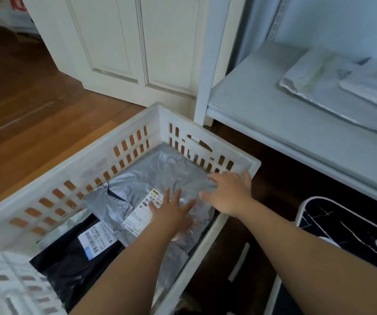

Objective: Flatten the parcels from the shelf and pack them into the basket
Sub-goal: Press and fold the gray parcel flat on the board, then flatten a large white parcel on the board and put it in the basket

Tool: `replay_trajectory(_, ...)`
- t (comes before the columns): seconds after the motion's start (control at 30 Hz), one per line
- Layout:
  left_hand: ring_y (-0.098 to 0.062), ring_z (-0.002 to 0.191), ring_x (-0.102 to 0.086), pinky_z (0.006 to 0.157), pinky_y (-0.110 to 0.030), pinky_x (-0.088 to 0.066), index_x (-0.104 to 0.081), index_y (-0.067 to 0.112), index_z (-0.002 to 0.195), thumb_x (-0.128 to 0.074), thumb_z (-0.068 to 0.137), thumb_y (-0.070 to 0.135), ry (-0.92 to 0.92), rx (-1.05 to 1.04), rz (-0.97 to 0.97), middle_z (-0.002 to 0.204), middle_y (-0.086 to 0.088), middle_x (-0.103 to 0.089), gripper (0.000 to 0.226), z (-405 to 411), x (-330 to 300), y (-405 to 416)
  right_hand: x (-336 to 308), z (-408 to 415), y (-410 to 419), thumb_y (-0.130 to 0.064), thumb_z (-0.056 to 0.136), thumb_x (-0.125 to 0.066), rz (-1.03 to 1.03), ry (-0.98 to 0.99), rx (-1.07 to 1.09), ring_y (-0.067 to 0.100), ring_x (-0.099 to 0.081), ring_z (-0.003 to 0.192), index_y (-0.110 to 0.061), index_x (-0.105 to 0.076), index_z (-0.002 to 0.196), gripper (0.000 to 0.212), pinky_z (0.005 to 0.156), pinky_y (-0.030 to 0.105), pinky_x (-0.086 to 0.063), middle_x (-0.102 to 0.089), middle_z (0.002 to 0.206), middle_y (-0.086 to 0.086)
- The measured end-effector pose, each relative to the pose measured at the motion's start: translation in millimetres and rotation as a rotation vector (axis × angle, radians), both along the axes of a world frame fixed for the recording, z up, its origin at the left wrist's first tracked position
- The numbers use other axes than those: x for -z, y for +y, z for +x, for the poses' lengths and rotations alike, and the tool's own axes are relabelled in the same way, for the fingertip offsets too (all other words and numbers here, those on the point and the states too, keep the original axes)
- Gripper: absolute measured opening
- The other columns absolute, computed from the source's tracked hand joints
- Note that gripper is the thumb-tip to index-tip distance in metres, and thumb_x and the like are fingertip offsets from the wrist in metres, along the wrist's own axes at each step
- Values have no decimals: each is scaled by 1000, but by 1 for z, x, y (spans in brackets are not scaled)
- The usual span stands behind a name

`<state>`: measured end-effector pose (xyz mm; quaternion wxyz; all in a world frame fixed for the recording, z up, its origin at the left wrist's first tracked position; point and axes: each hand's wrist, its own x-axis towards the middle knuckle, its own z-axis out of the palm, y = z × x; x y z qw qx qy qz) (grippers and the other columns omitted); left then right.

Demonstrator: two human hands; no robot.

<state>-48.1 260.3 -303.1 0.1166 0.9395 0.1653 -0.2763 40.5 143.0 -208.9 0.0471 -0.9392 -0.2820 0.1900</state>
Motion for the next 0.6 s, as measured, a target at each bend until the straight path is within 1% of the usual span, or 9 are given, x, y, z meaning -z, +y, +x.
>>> replay_trajectory(0.03, -31, 145, 21, 112, -69, -7, -1, 45, 150, -31, 98, 57, -45, -16, 4, 160, -1, 21, 61, 6, -14, -3, -4, 0, -6, -58, 88, -54, 78, 61, 32, 18, -32, 139, -28, -44, 140, 61, 120, 45, -3, -47, 142, -2)
replay_trajectory(0.13, -35, 147, 11, 115, -63, -10, -4, 40, 151, -30, 99, 55, -226, -129, -5, 160, -1, 17, 61, 23, -61, -12, -16, -13, -38, -47, 90, -59, 326, 110, 94, 17, -30, 138, -22, -41, 141, 59, 116, 40, -24, -42, 143, -1)
replay_trajectory(0.2, -36, 147, 1, 116, -58, -19, -7, 34, 153, -31, 100, 51, -361, -168, -24, 161, -4, 11, 60, 32, -98, -25, -26, -26, -73, -39, 93, -57, 370, 111, 133, 16, -25, 141, -20, -40, 141, 54, 115, 38, -27, -37, 146, -2)
replay_trajectory(0.23, -35, 148, -1, 116, -55, -22, -12, 29, 153, -30, 101, 47, -409, -133, -10, 162, -5, 8, 58, 34, -115, -31, -30, -30, -89, -40, 94, -55, 336, 90, 134, 17, -21, 144, -20, -39, 142, 55, 116, 38, -25, -34, 150, -2)
replay_trajectory(0.3, -33, 148, -2, 118, -50, -21, -20, 22, 152, -28, 104, 39, -451, -3, 46, 162, -8, 2, 52, 37, -146, -51, -38, -33, -124, -44, 96, -52, 223, 26, 148, 18, -10, 147, -19, -33, 148, 61, 119, 39, -19, -22, 158, -1)
replay_trajectory(0.37, -30, 148, -12, 117, -44, -24, -17, 19, 153, -27, 103, 41, -486, -5, 2, 162, -9, 2, 56, 38, -168, -75, -49, -32, -160, -44, 97, -49, 139, -51, 198, 18, -4, 149, -18, -29, 151, 62, 119, 40, -18, -14, 161, 0)
replay_trajectory(0.47, -27, 142, -30, 110, -39, -31, -16, 19, 153, -33, 101, 47, -498, 40, -77, 162, -7, 4, 62, 44, -191, -122, -72, -28, -216, -44, 98, -46, 67, -196, 239, 19, -2, 149, -17, -33, 148, 58, 118, 38, -17, -13, 161, 2)
replay_trajectory(0.53, -26, 140, -34, 109, -38, -33, -20, 19, 152, -38, 100, 46, -483, 81, -123, 162, -5, 3, 62, 51, -198, -152, -86, -24, -250, -43, 98, -46, 38, -258, 270, 21, -2, 149, -17, -36, 147, 56, 117, 38, -15, -12, 161, 4)
replay_trajectory(0.6, -26, 141, -32, 111, -37, -31, -23, 18, 152, -40, 99, 46, -473, 136, -155, 162, -4, 2, 62, 63, -203, -190, -99, -20, -292, -42, 98, -46, 18, -315, 324, 22, -1, 149, -18, -38, 145, 54, 117, 39, -14, -11, 161, 3)
